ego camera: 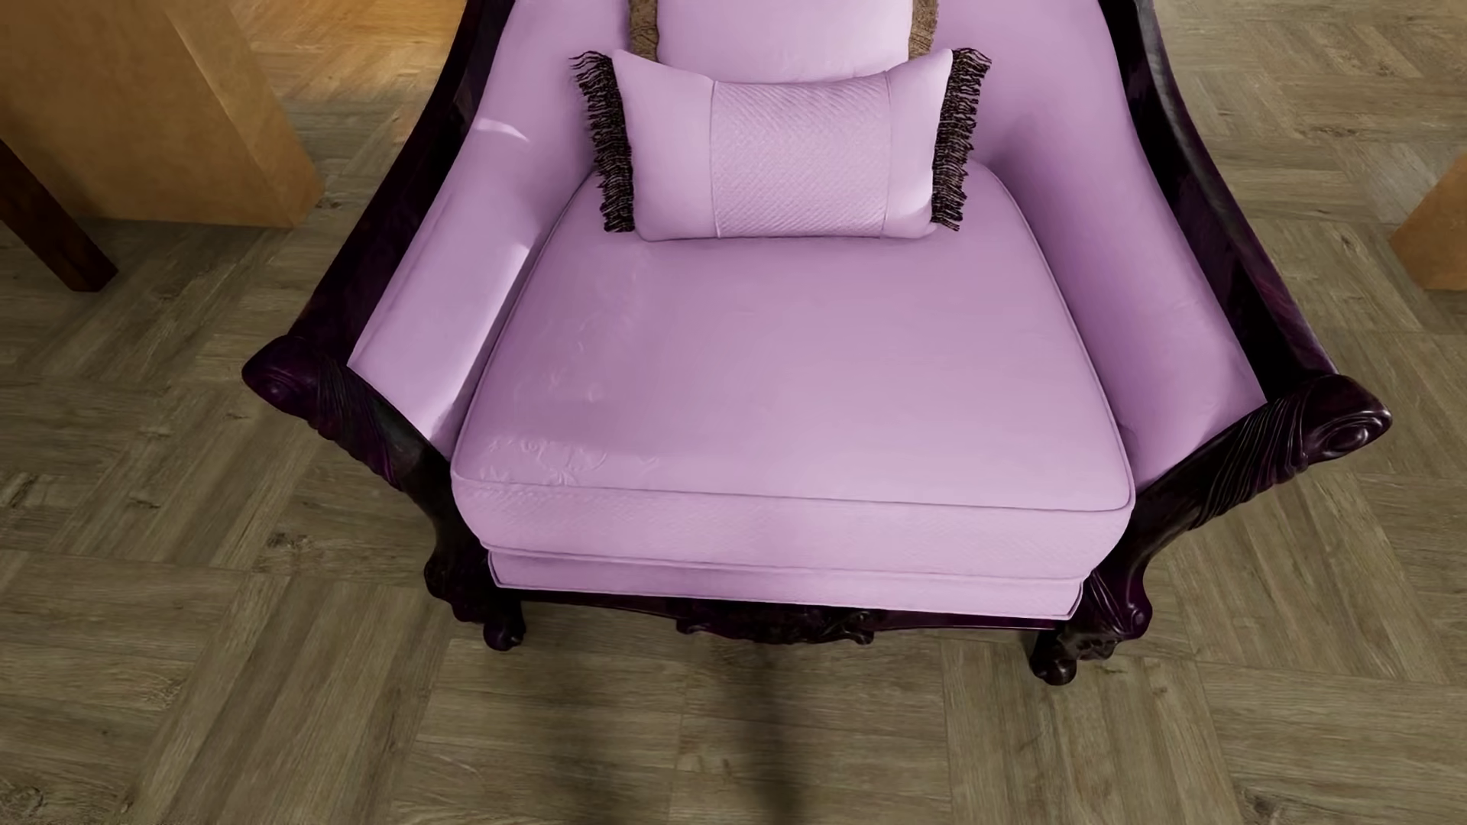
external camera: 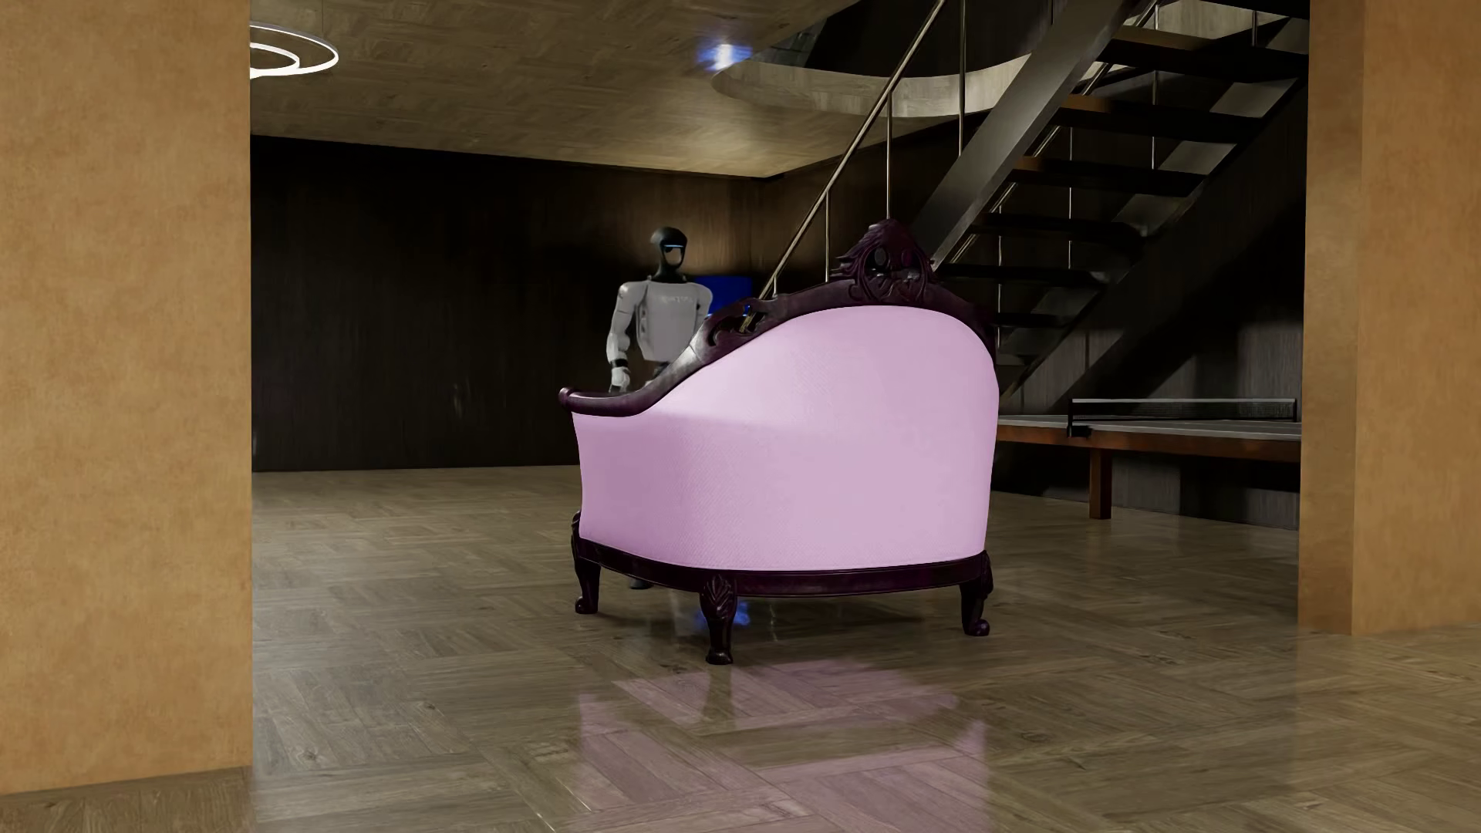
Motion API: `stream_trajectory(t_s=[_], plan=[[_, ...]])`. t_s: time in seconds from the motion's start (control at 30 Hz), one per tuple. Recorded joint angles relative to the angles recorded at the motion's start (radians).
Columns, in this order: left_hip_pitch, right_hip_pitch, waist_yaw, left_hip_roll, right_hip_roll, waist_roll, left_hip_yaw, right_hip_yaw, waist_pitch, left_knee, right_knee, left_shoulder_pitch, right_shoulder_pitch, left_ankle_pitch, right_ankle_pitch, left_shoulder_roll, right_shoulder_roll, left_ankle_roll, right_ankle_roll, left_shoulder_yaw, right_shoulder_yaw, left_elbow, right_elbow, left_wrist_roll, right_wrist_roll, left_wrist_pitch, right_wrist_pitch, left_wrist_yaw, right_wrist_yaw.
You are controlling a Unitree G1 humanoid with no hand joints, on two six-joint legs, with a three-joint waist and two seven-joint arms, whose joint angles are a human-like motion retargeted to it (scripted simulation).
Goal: Walk to the light pink armchair
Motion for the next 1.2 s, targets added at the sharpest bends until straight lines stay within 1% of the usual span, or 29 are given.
stream_trajectory(t_s=[0.03,0.07,0.13,0.17,0.23,0.3,0.33,0.37,0.4,0.43,0.47,0.53,0.6,0.67,0.73,0.8,0.87,0.93,0.97,1.0,1.03,1.1,1.13,1.2], plan=[[-0.001,0.007,-0.004,0.006,0.011,-0.005,-0.004,-0.005,0.000,0.003,-0.016,0.012,0.009,0.000,0.015,-0.005,0.005,-0.004,-0.009,0.019,0.012,0.001,0.001,-0.007,-0.013,-0.003,0.003,0.007,-0.005],[0.000,0.005,-0.006,0.010,0.012,-0.010,-0.004,-0.003,0.003,0.011,-0.009,0.017,0.010,-0.004,0.026,-0.017,0.004,-0.007,-0.010,0.042,0.041,0.003,0.001,-0.018,-0.038,0.002,0.008,0.021,0.004],[0.001,-0.009,-0.008,0.015,0.000,-0.022,-0.006,0.006,0.012,0.029,0.035,0.015,-0.007,-0.012,0.044,-0.044,-0.007,-0.013,-0.004,0.082,0.102,0.011,-0.011,-0.038,-0.078,0.011,0.002,0.037,0.043],[-0.001,-0.010,-0.007,0.016,-0.008,-0.030,-0.014,0.004,0.018,0.042,0.052,0.000,-0.020,-0.016,0.047,-0.050,-0.010,-0.013,-0.001,0.088,0.117,0.021,-0.025,-0.040,-0.085,0.015,0.001,0.037,0.056],[-0.005,0.013,-0.002,0.020,-0.014,-0.047,-0.032,-0.021,0.026,0.063,0.052,-0.045,-0.051,-0.030,0.041,-0.053,-0.006,-0.025,-0.002,0.088,0.123,0.045,-0.063,-0.032,-0.078,0.030,-0.005,0.023,0.040],[0.003,0.049,0.008,0.028,-0.003,-0.059,-0.041,-0.051,0.028,0.063,0.014,-0.087,-0.102,-0.048,0.031,-0.058,-0.016,-0.053,-0.010,0.081,0.152,0.046,-0.096,-0.023,-0.091,0.020,-0.005,0.022,0.025],[0.011,0.063,0.014,0.031,0.006,-0.063,-0.042,-0.059,0.027,0.054,-0.006,-0.106,-0.141,-0.055,0.032,-0.063,-0.033,-0.056,-0.011,0.075,0.188,0.028,-0.106,-0.023,-0.119,0.022,-0.014,0.024,0.035],[0.016,0.071,0.020,0.035,0.015,-0.066,-0.043,-0.063,0.025,0.046,-0.021,-0.119,-0.180,-0.065,0.038,-0.069,-0.052,-0.047,-0.009,0.068,0.217,0.004,-0.121,-0.026,-0.147,0.013,-0.024,0.028,0.041],[0.019,0.073,0.026,0.038,0.023,-0.069,-0.039,-0.063,0.022,0.041,-0.030,-0.126,-0.216,-0.074,0.042,-0.074,-0.067,-0.039,-0.005,0.061,0.229,-0.020,-0.139,-0.031,-0.162,-0.001,-0.026,0.030,0.039],[0.020,0.070,0.032,0.042,0.028,-0.070,-0.033,-0.058,0.021,0.038,-0.034,-0.131,-0.246,-0.084,0.045,-0.077,-0.075,-0.030,0.001,0.052,0.218,-0.046,-0.164,-0.035,-0.154,-0.012,-0.028,0.033,0.029],[0.019,0.066,0.036,0.044,0.033,-0.072,-0.027,-0.054,0.020,0.037,-0.034,-0.124,-0.278,-0.091,0.047,-0.080,-0.083,-0.020,0.007,0.046,0.211,-0.060,-0.186,-0.039,-0.144,-0.035,-0.033,0.045,0.011],[0.015,0.055,0.043,0.049,0.037,-0.073,-0.015,-0.040,0.020,0.042,-0.026,-0.127,-0.322,-0.103,0.047,-0.079,-0.098,-0.007,0.014,0.040,0.204,-0.080,-0.234,-0.049,-0.130,-0.050,-0.045,0.057,-0.033],[0.014,0.042,0.047,0.053,0.041,-0.073,-0.005,-0.024,0.021,0.046,-0.015,-0.128,-0.351,-0.108,0.063,-0.074,-0.096,0.002,0.010,0.044,0.195,-0.081,-0.265,-0.054,-0.115,-0.038,-0.050,0.065,-0.055],[0.017,0.033,0.050,0.056,0.048,-0.069,0.006,-0.006,0.022,0.042,-0.013,-0.123,-0.363,-0.108,0.076,-0.067,-0.075,0.010,0.014,0.056,0.180,-0.063,-0.271,-0.056,-0.085,-0.014,-0.054,0.062,-0.069],[0.021,0.030,0.051,0.058,0.059,-0.064,0.015,0.006,0.019,0.032,-0.023,-0.113,-0.363,-0.107,0.086,-0.057,-0.057,0.011,0.011,0.066,0.187,-0.040,-0.246,-0.051,-0.074,0.002,-0.043,0.055,-0.063],[0.021,0.036,0.049,0.062,0.072,-0.057,0.021,0.005,0.015,0.024,-0.048,-0.100,-0.349,-0.104,0.092,-0.045,-0.044,0.013,-0.004,0.073,0.203,-0.015,-0.203,-0.041,-0.063,0.015,-0.046,0.044,-0.043],[0.021,0.042,0.045,0.063,0.084,-0.050,0.024,0.003,0.013,0.019,-0.072,-0.085,-0.325,-0.101,0.097,-0.035,-0.037,0.016,-0.016,0.080,0.218,-0.001,-0.140,-0.032,-0.050,0.019,-0.035,0.036,-0.002],[0.023,0.043,0.042,0.063,0.089,-0.041,0.030,0.008,0.012,0.015,-0.083,-0.065,-0.298,-0.100,0.096,-0.035,-0.035,0.007,-0.018,0.093,0.238,-0.005,-0.071,-0.035,-0.043,0.011,-0.022,0.041,0.038],[0.025,0.041,0.040,0.062,0.089,-0.038,0.035,0.013,0.011,0.010,-0.083,-0.063,-0.278,-0.078,0.093,-0.039,-0.038,0.002,-0.017,0.102,0.245,-0.015,-0.046,-0.041,-0.043,0.017,-0.012,0.041,0.054],[0.027,0.038,0.039,0.060,0.087,-0.034,0.041,0.019,0.011,0.004,-0.079,-0.058,-0.258,-0.033,0.089,-0.045,-0.042,0.007,-0.016,0.109,0.249,-0.023,-0.029,-0.047,-0.043,0.021,-0.007,0.040,0.057],[0.026,0.032,0.039,0.057,0.083,-0.032,0.045,0.027,0.011,0.003,-0.068,-0.054,-0.235,-0.013,0.084,-0.051,-0.047,0.013,-0.014,0.115,0.250,-0.030,-0.019,-0.051,-0.045,0.022,-0.005,0.041,0.047],[0.030,0.015,0.038,0.050,0.074,-0.028,0.055,0.044,0.013,0.003,-0.044,-0.053,-0.185,-0.009,0.073,-0.063,-0.048,0.020,-0.011,0.117,0.221,-0.035,-0.010,-0.053,-0.031,0.024,0.007,0.047,-0.003],[0.030,0.008,0.037,0.048,0.071,-0.028,0.062,0.052,0.014,0.006,-0.033,-0.047,-0.159,-0.012,0.068,-0.064,-0.044,0.020,-0.009,0.116,0.206,-0.026,-0.015,-0.048,-0.021,0.007,0.015,0.049,-0.021],[0.028,0.000,0.031,0.047,0.067,-0.027,0.070,0.063,0.019,0.014,-0.019,-0.054,-0.123,-0.018,0.062,-0.063,-0.037,0.021,-0.006,0.100,0.181,-0.008,-0.025,-0.029,0.000,-0.004,0.014,0.045,-0.031]])
